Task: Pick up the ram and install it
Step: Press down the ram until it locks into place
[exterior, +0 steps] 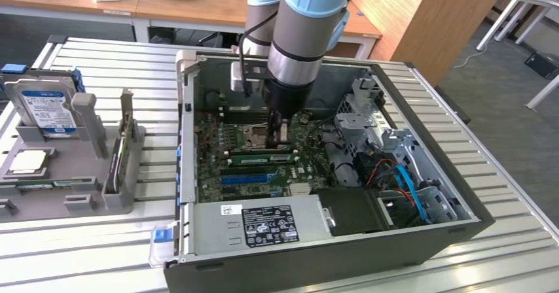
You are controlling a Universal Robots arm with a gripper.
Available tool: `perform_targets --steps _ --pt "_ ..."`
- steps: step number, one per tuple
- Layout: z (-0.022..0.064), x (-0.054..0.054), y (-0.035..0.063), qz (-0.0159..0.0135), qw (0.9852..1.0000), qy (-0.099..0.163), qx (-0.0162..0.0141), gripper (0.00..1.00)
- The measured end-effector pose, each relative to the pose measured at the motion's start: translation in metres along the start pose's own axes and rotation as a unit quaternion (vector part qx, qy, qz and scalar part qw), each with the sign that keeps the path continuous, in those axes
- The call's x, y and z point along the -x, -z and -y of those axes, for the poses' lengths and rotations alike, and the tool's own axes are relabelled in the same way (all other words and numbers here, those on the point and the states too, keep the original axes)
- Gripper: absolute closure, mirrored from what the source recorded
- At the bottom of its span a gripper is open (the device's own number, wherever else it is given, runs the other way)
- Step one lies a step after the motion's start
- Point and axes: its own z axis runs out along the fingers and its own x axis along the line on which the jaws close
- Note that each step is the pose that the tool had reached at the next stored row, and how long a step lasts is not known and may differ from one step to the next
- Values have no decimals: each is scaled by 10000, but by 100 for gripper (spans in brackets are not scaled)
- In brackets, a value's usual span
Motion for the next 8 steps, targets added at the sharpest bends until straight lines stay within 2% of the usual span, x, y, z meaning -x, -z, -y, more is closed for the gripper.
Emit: perform_targets --steps 4,8 --pt "0 0 0 -3 9994 -341 -19 89" --pt "0 0 0 -5 9977 -681 -37 89"
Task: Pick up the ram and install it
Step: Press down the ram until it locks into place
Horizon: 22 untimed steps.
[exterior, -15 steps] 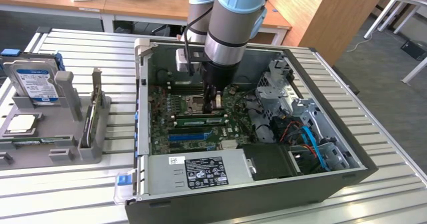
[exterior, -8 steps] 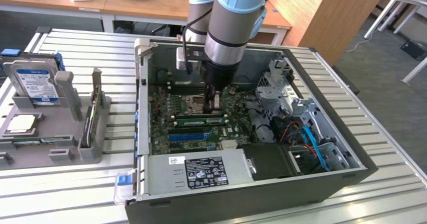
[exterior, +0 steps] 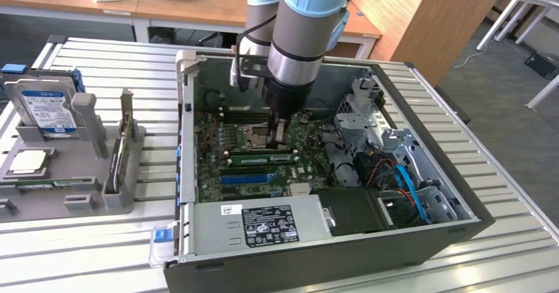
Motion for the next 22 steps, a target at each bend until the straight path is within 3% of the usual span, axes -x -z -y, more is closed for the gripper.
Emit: perform_targets --steps 6,11,17,22 --pt "0 0 -1 -3 9987 -504 -28 89" --pt "0 0 -2 -6 9956 -934 -51 89" --pt "0 0 -2 -10 9895 -1443 -79 89" --pt "0 0 -3 -13 9822 -1873 -103 89"
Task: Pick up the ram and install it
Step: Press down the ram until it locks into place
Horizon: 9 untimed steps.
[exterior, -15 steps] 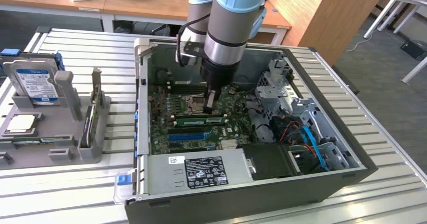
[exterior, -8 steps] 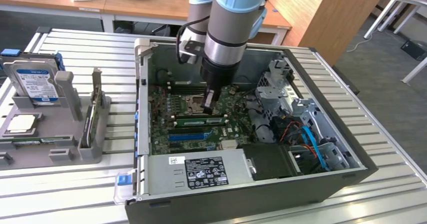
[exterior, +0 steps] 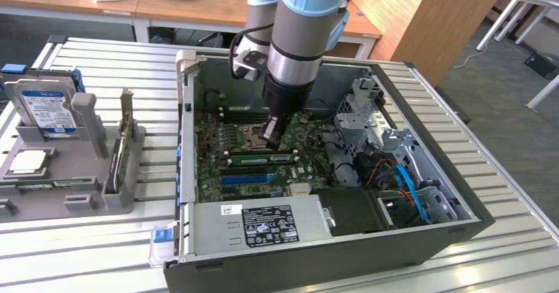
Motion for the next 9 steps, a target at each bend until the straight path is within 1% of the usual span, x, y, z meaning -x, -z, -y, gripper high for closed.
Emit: perform_targets --steps 4,7,9 --pt "0 0 -1 -3 9994 -339 -19 89" --pt "0 0 -2 -5 9982 -599 -33 89" --pt "0 0 -4 -6 9970 -772 -43 89"
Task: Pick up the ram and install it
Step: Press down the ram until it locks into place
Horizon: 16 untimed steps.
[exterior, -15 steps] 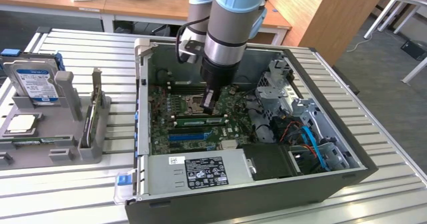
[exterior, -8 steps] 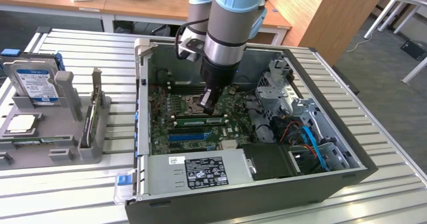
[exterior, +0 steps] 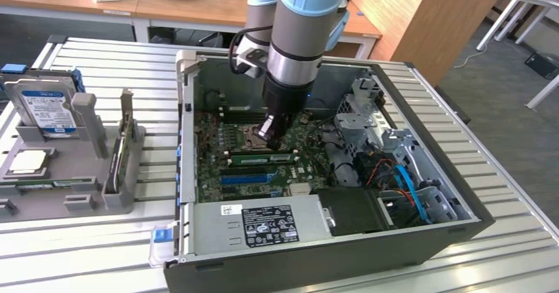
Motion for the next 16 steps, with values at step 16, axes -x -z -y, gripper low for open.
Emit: perform_targets --steps 16 --pt "0 -1 -15 -10 9901 -1405 -77 89"
